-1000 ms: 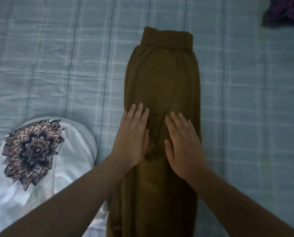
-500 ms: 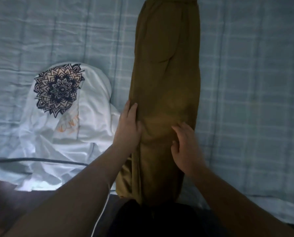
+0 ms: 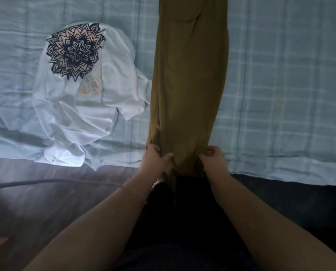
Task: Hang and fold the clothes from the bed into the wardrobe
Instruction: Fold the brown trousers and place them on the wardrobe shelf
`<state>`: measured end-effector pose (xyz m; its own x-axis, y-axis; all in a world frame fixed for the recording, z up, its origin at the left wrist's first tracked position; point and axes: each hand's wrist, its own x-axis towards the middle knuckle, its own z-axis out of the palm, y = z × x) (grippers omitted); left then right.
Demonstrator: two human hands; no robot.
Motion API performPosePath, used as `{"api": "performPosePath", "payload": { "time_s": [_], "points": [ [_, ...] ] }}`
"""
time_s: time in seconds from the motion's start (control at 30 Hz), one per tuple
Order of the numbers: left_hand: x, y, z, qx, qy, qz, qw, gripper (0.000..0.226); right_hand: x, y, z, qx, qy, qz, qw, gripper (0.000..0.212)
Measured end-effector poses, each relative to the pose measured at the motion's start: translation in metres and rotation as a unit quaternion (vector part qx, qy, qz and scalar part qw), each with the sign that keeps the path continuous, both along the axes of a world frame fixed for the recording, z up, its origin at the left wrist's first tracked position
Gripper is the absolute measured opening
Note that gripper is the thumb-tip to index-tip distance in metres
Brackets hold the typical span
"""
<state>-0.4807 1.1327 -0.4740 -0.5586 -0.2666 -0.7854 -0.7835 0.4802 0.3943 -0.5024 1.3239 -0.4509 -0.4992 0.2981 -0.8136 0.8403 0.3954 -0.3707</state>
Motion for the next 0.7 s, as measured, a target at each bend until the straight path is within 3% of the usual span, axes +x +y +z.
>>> {"api": "performPosePath", "payload": {
  "time_s": [0.17,0.43,0.53,0.63,0.7],
  "points": [
    [-0.002,0.011,0.005,-0.004,-0.022,-0.103,0.994,0.021,0.016,-0.002,-0.001,-0.045,-0.049,0.054,0.996,0.039],
    [0.027,-0.009,0.017,0.049,0.046,0.116,0.991,0.012,0.032,0.005,0.005,-0.101,-0.010,0.004,0.995,0.037],
    [0.032,-0.024,0.018,0.089,0.057,0.145,0.984,0.025,0.033,0.003,0.008,-0.138,-0.007,0.006,0.990,0.032],
    [0.030,-0.032,0.013,0.132,-0.002,0.079,0.988,0.040,0.033,-0.004,0.002,-0.162,-0.014,0.007,0.987,0.031],
    [0.028,-0.032,0.010,0.106,-0.042,-0.028,0.993,0.029,0.038,-0.005,-0.011,-0.182,-0.016,-0.009,0.983,0.041]
  ]
}}
